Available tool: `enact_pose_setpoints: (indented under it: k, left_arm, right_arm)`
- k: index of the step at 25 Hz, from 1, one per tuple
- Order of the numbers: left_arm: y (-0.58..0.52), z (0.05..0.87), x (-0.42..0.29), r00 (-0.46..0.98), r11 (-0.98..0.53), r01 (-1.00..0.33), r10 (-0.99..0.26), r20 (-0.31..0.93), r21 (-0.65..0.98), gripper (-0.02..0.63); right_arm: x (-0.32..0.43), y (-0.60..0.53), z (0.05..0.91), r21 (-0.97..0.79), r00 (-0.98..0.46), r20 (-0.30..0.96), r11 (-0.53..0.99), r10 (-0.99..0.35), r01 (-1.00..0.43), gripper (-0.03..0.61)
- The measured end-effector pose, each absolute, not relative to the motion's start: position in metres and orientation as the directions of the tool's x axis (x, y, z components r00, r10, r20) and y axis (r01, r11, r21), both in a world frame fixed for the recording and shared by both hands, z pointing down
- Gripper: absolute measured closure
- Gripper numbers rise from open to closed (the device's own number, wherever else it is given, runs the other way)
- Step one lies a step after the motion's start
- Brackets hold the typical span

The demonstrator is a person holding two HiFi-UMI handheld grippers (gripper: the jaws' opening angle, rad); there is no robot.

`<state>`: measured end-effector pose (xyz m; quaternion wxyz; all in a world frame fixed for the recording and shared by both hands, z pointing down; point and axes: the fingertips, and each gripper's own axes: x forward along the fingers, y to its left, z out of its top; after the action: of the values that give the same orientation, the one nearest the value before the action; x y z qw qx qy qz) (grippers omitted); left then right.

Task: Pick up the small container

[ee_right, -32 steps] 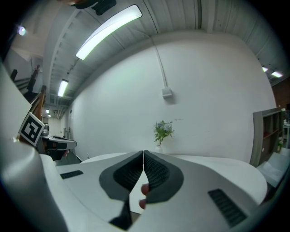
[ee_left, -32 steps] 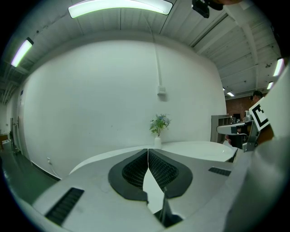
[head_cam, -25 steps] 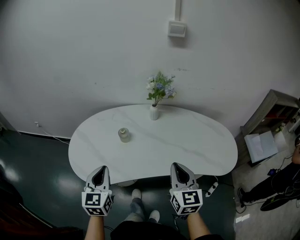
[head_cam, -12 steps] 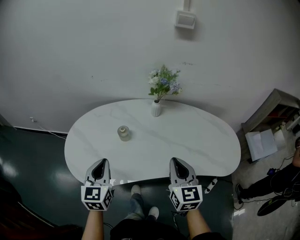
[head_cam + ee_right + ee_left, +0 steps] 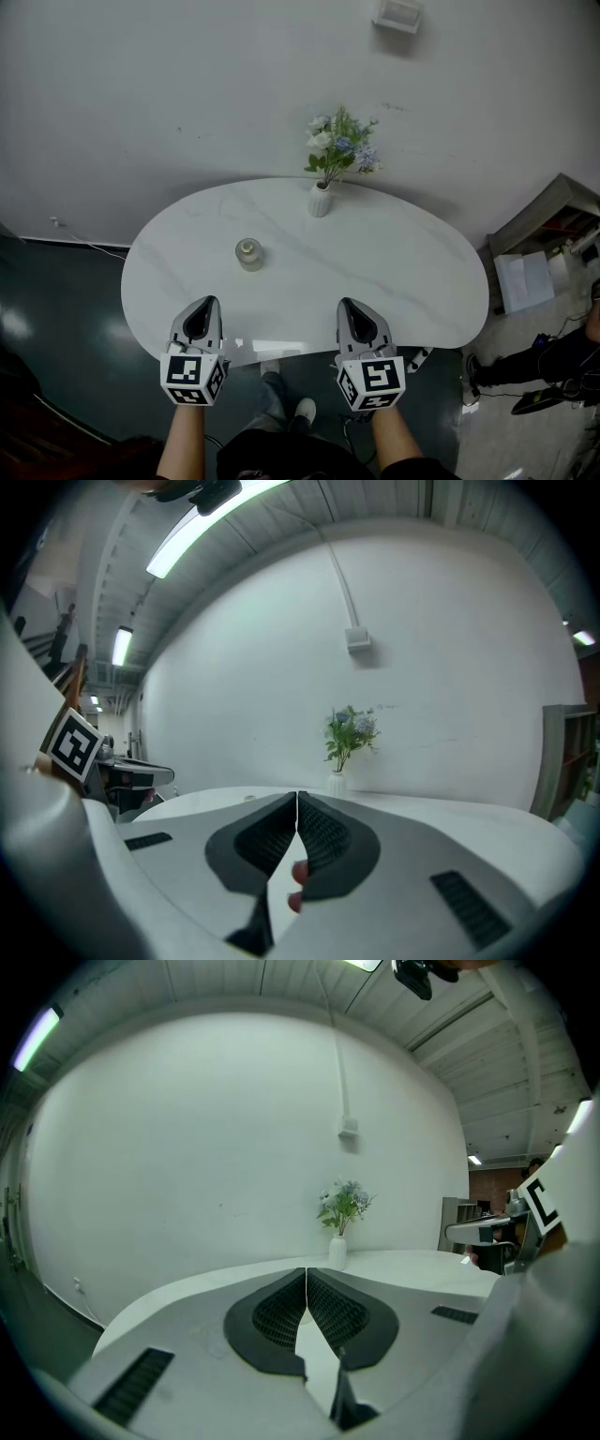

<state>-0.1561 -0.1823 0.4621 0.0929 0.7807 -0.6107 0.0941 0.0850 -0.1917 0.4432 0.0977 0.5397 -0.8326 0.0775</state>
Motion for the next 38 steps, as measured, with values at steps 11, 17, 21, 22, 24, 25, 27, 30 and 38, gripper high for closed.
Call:
enact_pose_setpoints:
  k: [11, 17, 21, 22, 24, 25, 27, 30, 38]
  left_arm:
    - [-0.214, 0.484, -0.164, 0.251, -0.249, -0.967, -0.920, 0.301, 0.044, 0.600]
    - [-0.234, 0.500, -0.163, 0.260, -0.257, -0.965, -0.910, 0.322, 0.050, 0.600]
    - [-0.246, 0.511, -0.161, 0.264, -0.262, -0.964, -0.902, 0.342, 0.051, 0.600]
    - [-0.249, 0.514, -0.160, 0.266, -0.266, -0.963, -0.899, 0.347, 0.047, 0.600]
    - [-0.256, 0.518, -0.157, 0.275, -0.282, -0.959, -0.892, 0.358, 0.032, 0.599]
    - [-0.259, 0.521, -0.155, 0.280, -0.291, -0.956, -0.888, 0.364, 0.024, 0.599]
    - [-0.265, 0.526, -0.152, 0.285, -0.303, -0.953, -0.883, 0.373, 0.013, 0.598]
    - [-0.274, 0.533, -0.150, 0.294, -0.310, -0.951, -0.877, 0.379, 0.020, 0.576]
    - [-0.302, 0.544, -0.140, 0.318, -0.335, -0.942, -0.862, 0.394, 0.026, 0.451]
  right_arm:
    - [0.067, -0.221, 0.464, -0.046, -0.398, 0.289, 0.403, -0.871, -0.914, 0.512]
    - [0.062, -0.239, 0.479, -0.046, -0.395, 0.318, 0.402, -0.862, -0.915, 0.512]
    - [0.059, -0.250, 0.489, -0.049, -0.395, 0.334, 0.403, -0.856, -0.914, 0.512]
    - [0.057, -0.252, 0.491, -0.048, -0.398, 0.338, 0.406, -0.853, -0.912, 0.512]
    - [0.055, -0.257, 0.495, -0.042, -0.403, 0.347, 0.415, -0.847, -0.909, 0.512]
    - [0.055, -0.260, 0.497, -0.039, -0.403, 0.351, 0.417, -0.845, -0.908, 0.512]
    - [0.055, -0.264, 0.502, -0.038, -0.400, 0.359, 0.415, -0.843, -0.909, 0.512]
    - [0.056, -0.269, 0.510, -0.049, -0.396, 0.374, 0.408, -0.839, -0.912, 0.512]
    - [0.057, -0.285, 0.526, -0.055, -0.389, 0.403, 0.402, -0.828, -0.914, 0.512]
